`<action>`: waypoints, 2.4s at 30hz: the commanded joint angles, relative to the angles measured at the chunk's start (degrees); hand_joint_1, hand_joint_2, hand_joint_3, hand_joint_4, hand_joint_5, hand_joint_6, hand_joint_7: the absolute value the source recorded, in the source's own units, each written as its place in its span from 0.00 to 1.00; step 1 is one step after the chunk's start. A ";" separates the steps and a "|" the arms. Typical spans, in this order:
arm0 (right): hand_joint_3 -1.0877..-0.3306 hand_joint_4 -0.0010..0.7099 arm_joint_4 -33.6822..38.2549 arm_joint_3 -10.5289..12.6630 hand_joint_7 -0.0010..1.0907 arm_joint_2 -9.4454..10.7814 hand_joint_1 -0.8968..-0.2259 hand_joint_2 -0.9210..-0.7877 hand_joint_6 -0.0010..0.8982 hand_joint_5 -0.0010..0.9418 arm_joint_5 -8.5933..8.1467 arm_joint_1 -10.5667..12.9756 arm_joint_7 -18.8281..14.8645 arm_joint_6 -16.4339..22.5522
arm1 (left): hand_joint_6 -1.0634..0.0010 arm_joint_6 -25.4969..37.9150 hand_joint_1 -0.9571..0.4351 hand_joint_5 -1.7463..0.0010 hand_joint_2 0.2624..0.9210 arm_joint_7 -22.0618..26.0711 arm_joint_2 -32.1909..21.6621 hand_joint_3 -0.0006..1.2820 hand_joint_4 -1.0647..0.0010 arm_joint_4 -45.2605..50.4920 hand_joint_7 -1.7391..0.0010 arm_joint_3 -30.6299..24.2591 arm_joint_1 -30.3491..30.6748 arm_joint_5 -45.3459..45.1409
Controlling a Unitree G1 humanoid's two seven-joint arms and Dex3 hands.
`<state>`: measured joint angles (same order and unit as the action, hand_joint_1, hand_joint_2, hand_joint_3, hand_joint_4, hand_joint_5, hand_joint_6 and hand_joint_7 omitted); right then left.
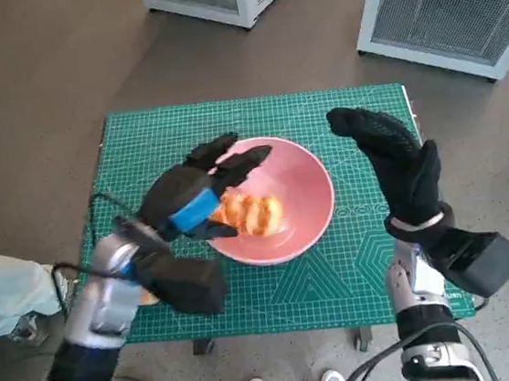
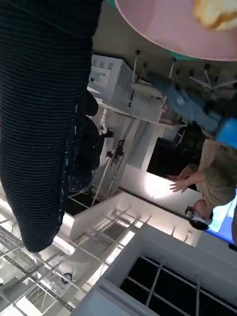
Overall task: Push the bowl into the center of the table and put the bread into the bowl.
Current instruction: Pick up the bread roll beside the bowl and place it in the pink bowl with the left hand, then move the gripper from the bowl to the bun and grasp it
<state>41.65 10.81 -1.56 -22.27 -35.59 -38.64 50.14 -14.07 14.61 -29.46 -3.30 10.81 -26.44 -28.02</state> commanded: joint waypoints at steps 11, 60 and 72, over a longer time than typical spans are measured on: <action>0.31 0.25 -1.47 -0.53 0.53 -0.05 0.21 0.00 0.00 0.00 -0.26 1.63 -0.10 -2.32 | 0.69 -0.09 0.44 0.99 0.70 4.38 -10.11 0.00 0.85 11.67 0.97 -14.50 13.22 7.62; 0.31 0.26 -1.62 -1.23 0.53 -0.86 0.20 0.00 0.00 0.00 0.51 1.62 -0.60 -3.45 | 0.65 11.88 0.62 1.00 0.72 7.98 -10.22 0.00 0.80 3.10 1.00 -7.75 21.74 1.67; 0.31 0.26 -2.06 -1.51 0.53 -0.78 0.21 0.00 0.00 0.00 0.57 2.02 -0.40 -3.40 | 0.46 12.31 0.70 0.52 0.96 6.47 -9.79 0.05 0.35 -5.29 0.46 -4.10 16.98 -0.53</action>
<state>39.70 9.45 -2.21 -22.16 -34.93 -39.21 47.26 -2.04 21.09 -38.97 -7.53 5.81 -9.30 -27.38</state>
